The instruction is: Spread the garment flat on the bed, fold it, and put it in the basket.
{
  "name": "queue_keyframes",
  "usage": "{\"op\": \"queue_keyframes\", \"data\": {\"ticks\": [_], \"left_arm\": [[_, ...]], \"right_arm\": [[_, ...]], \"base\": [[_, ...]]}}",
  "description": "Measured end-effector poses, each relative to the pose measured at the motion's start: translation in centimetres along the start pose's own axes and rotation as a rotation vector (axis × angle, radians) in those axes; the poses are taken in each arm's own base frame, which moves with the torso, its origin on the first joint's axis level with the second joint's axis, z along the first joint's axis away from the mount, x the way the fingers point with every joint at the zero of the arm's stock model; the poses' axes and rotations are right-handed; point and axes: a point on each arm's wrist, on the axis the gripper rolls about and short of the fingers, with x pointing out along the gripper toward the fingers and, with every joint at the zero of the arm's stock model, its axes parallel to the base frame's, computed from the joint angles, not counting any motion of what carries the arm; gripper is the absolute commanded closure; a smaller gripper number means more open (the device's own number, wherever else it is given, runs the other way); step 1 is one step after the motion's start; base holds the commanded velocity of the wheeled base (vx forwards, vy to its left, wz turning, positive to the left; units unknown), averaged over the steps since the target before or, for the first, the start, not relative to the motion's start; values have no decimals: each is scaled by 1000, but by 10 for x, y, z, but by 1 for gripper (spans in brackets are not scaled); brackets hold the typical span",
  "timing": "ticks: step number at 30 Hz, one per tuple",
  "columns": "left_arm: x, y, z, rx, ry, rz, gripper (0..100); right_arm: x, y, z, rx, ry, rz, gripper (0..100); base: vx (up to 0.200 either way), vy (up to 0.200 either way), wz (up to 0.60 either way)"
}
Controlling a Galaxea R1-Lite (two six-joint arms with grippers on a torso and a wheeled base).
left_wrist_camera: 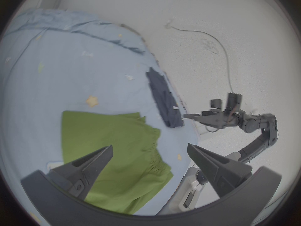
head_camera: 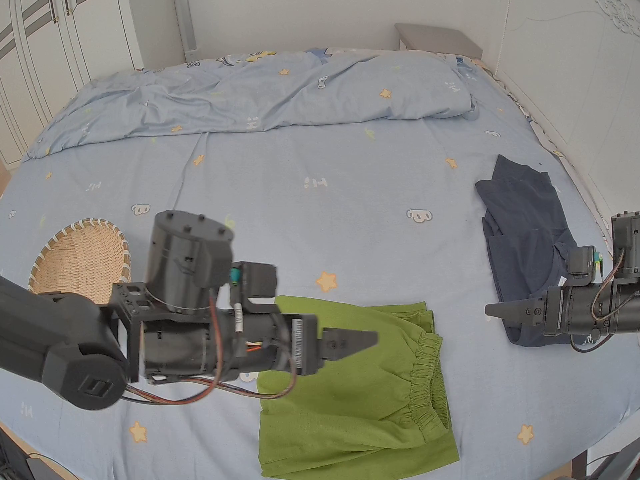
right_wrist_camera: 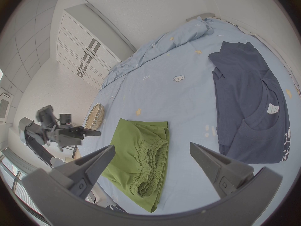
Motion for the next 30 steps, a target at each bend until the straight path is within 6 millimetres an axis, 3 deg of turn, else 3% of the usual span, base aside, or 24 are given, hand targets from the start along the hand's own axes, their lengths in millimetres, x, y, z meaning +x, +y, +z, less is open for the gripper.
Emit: {"op": "queue_keyframes", "data": {"ticks": [7,14,20,30], "left_arm": [[-24,73,-13,-188,61,52,0],[-17,118,-25,-282,62,110,0],[0,133,-35,-302,82,113,0],[28,120,-56,-294,139,37,0]], "right_arm": [[-8,6,1,-13,-18,13,0],[-13,11,0,-25,-24,30,0],[-13,12,-2,-30,-22,35,0],[-12,12,-3,-31,-17,35,0]], "base": [[0,0,0],[0,0,0],[0,0,0],[0,0,0]]}}
